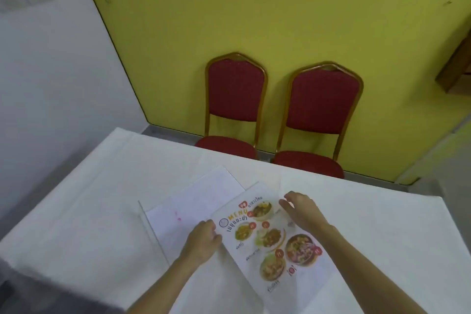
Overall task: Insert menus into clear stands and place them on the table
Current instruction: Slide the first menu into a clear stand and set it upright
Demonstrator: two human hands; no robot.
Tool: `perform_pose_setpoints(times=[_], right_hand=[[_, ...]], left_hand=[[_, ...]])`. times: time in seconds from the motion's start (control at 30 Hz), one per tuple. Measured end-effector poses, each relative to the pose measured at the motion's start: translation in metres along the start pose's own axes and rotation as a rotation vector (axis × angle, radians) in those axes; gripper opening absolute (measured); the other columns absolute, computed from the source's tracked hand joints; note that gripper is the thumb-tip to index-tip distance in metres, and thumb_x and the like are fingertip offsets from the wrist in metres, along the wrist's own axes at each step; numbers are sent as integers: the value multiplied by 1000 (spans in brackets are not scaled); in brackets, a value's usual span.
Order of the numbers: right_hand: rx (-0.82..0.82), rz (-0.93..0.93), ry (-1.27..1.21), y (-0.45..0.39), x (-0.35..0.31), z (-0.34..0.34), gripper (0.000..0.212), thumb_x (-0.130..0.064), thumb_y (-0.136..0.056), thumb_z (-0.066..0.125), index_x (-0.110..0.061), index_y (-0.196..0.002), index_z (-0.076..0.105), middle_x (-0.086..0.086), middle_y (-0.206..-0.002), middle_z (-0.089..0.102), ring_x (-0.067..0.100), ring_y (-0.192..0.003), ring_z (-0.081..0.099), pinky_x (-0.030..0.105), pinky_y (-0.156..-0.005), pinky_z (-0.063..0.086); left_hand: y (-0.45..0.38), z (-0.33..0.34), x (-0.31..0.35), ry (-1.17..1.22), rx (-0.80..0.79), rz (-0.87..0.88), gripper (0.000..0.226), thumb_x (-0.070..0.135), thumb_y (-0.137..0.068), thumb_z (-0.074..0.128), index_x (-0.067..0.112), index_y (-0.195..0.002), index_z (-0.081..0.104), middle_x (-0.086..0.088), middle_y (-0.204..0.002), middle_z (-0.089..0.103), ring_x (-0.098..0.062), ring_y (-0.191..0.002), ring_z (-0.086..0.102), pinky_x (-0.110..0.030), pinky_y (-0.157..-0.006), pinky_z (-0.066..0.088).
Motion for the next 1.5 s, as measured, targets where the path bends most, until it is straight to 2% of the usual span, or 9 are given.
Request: perform_pose_setpoints(times=[0.2,0.37,0.5,0.6,0.73,1.0,1.13,1.3,1.5], right_hand=[[-98,242,-238,-9,27,10,47,-39,-94,49,-4,-125,56,14,-124,63,31,-114,57,34,-92,43],[-148,308,-348,-13,38,22,44,-30,-94,48,9,-103,65,25,-107,68,30,-87,62,42,-86,50],[-166,333,-401,-13,42,30,31,-24,-92,50,1,-76,58,17,-82,59,22,-70,52,29,-62,38],[-186,351,-423,-14,44,31,39,-23,-92,51,15,-92,63,12,-81,61,19,-65,54,26,-55,39],[-205,349,-418,-13,42,27,39,-24,-93,52,11,-103,66,20,-99,71,21,-72,60,28,-60,43],[-176,360,-439,-9,45,10,34,-26,-92,54,4,-98,70,17,-102,71,24,-82,63,34,-75,50],[-157,354,-462,-2,42,-3,32,-25,-92,52,1,-94,71,16,-102,70,29,-94,65,40,-85,52],[-22,323,-527,13,45,-36,40,-26,-91,54,12,-91,65,25,-98,69,24,-77,60,39,-74,51],[218,272,-768,47,56,-89,26,-24,-92,55,0,-91,66,8,-84,63,18,-73,57,28,-63,45]], left_hand=[[12,19,-24,729,81,-405,6,3,-86,60,7,-81,61,-13,-77,69,-23,-64,65,-33,-64,59],[17,38,-20,1020,-30,-522,16,5,-91,59,-5,-103,60,-27,-101,73,-39,-91,73,-43,-77,62],[20,50,-15,1156,-93,-547,14,0,-91,58,-7,-103,61,-26,-95,75,-40,-92,73,-51,-85,59],[20,53,-11,1203,-118,-541,9,-4,-92,55,-4,-88,62,-16,-71,77,-35,-80,71,-52,-87,56],[19,53,-6,1221,-124,-526,13,-7,-93,52,-3,-85,61,-13,-64,76,-31,-71,72,-44,-70,60],[16,38,4,1186,-135,-469,8,-5,-94,52,-4,-91,59,-17,-90,73,-26,-74,72,-30,-51,59],[10,25,11,1162,-122,-414,5,-4,-94,52,-3,-94,57,-20,-95,73,-28,-75,72,-32,-54,59],[2,-5,41,1098,-114,-278,11,-4,-95,50,-1,-90,60,-16,-88,72,-26,-71,71,-33,-58,59],[-15,-51,111,918,-50,5,17,-1,-95,49,-5,-106,61,-19,-99,72,-23,-72,70,-28,-59,59]])
Point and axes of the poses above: each hand's wrist, its own y-axis away from the middle knuckle, its own z-axis out of the palm, x = y × z, the point moved 8 cm from there along -y, towards the middle knuckle
